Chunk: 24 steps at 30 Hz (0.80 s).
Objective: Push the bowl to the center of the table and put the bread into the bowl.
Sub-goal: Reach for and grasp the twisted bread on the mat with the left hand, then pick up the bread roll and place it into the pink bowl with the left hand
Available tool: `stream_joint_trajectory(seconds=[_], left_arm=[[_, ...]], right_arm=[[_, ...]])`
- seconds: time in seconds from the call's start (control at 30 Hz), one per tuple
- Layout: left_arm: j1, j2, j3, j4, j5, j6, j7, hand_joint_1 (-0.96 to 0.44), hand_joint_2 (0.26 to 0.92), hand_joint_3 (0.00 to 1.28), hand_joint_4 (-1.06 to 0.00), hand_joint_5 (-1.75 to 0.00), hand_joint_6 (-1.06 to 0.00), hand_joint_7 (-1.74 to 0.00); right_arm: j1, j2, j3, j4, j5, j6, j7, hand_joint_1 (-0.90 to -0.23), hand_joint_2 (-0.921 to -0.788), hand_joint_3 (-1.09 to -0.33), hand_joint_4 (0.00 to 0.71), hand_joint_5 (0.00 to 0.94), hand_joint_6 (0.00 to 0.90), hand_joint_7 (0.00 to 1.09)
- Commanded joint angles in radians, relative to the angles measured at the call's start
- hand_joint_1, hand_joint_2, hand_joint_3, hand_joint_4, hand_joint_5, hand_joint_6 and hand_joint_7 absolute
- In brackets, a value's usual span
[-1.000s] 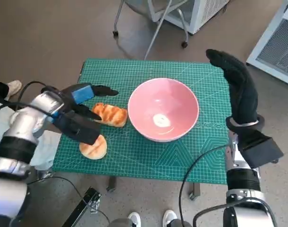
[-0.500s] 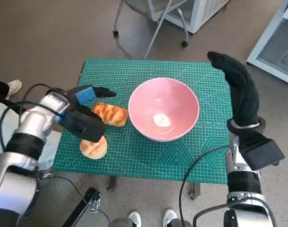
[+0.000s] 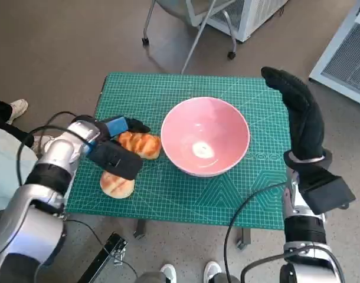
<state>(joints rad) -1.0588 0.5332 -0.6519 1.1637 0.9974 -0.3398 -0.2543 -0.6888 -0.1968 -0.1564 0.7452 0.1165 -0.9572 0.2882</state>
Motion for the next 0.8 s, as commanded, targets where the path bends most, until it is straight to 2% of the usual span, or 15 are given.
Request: stream_joint_trajectory(seconds=[0.03, 0.17, 0.2, 0.23, 0.27, 0.3, 0.33, 0.4, 0.47, 0.6, 0.8], left_arm=[[-0.005, -0.04, -0.033, 0.041, -0.005, -0.01, -0.014, -0.09, 0.816, 0.02, -0.46, -0.01, -0.69, -0.06], [0.001, -0.05, -0.065, 0.055, 0.019, -0.023, 0.062, -0.03, 0.862, 0.04, -0.56, -0.06, -0.75, -0.1], [0.003, -0.05, -0.074, 0.057, 0.025, -0.028, 0.084, -0.15, 0.883, 0.1, -0.61, -0.17, -0.67, -0.56], [0.006, -0.049, -0.085, 0.06, 0.035, -0.032, 0.118, -0.22, 0.897, 0.15, -0.58, -0.36, -0.61, -0.86], [0.007, -0.049, -0.094, 0.062, 0.042, -0.034, 0.142, -0.18, 0.902, 0.16, -0.55, -0.58, -0.6, -0.93], [0.008, -0.047, -0.104, 0.066, 0.051, -0.037, 0.177, -0.11, 0.909, 0.17, -0.51, -0.89, -0.59, -1.03], [0.009, -0.046, -0.113, 0.069, 0.056, -0.039, 0.202, -0.07, 0.913, 0.17, -0.51, -1.08, -0.6, -1.06], [0.007, -0.043, -0.127, 0.076, 0.064, -0.04, 0.246, -0.04, 0.917, 0.15, -0.52, -1.22, -0.62, -1.09], [0.004, -0.037, -0.131, 0.082, 0.062, -0.037, 0.27, -0.02, 0.918, 0.13, -0.56, -1.23, -0.63, -1.13], [-0.004, -0.027, -0.135, 0.091, 0.054, -0.031, 0.298, 0.0, 0.92, 0.1, -0.61, -1.16, -0.64, -1.22], [-0.023, 0.0, -0.112, 0.096, 0.029, -0.002, 0.313, 0.0, 0.92, 0.08, -0.65, -1.12, -0.65, -1.24]], right_arm=[[0.027, -0.001, 0.0, 0.001, 0.006, 0.005, -0.005, -0.569, -0.921, -0.788, 0.363, 0.027, 0.019, 0.83], [0.031, -0.002, 0.0, -0.002, 0.004, 0.003, -0.005, -0.569, -0.921, -0.787, 0.364, 0.027, 0.018, 0.82], [0.033, -0.001, 0.0, -0.004, 0.004, 0.003, -0.006, -0.569, -0.921, -0.787, 0.364, 0.026, 0.018, 0.82], [0.035, -0.002, 0.0, -0.006, 0.004, 0.003, -0.006, -0.569, -0.921, -0.787, 0.364, 0.026, 0.018, 0.82], [0.036, -0.002, 0.0, -0.006, 0.004, 0.003, -0.006, -0.569, -0.921, -0.787, 0.364, 0.026, 0.018, 0.82], [0.037, -0.002, 0.0, -0.006, 0.005, 0.002, -0.005, -0.569, -0.921, -0.786, 0.364, 0.026, 0.018, 0.82], [0.038, -0.002, 0.0, -0.006, 0.005, 0.001, -0.005, -0.57, -0.921, -0.786, 0.364, 0.025, 0.018, 0.82], [0.041, -0.002, -0.001, -0.006, 0.007, 0.001, -0.003, -0.571, -0.921, -0.785, 0.363, 0.025, 0.019, 0.82], [0.043, -0.003, -0.001, -0.007, 0.009, 0.002, -0.002, -0.574, -0.921, -0.784, 0.362, 0.023, 0.019, 0.82], [0.048, -0.004, -0.001, -0.013, 0.013, 0.006, 0.0, -0.579, -0.921, -0.782, 0.357, 0.02, 0.019, 0.81], [0.056, -0.003, 0.0, -0.019, 0.013, 0.006, -0.001, -0.587, -0.921, -0.779, 0.353, 0.016, 0.017, 0.81]])
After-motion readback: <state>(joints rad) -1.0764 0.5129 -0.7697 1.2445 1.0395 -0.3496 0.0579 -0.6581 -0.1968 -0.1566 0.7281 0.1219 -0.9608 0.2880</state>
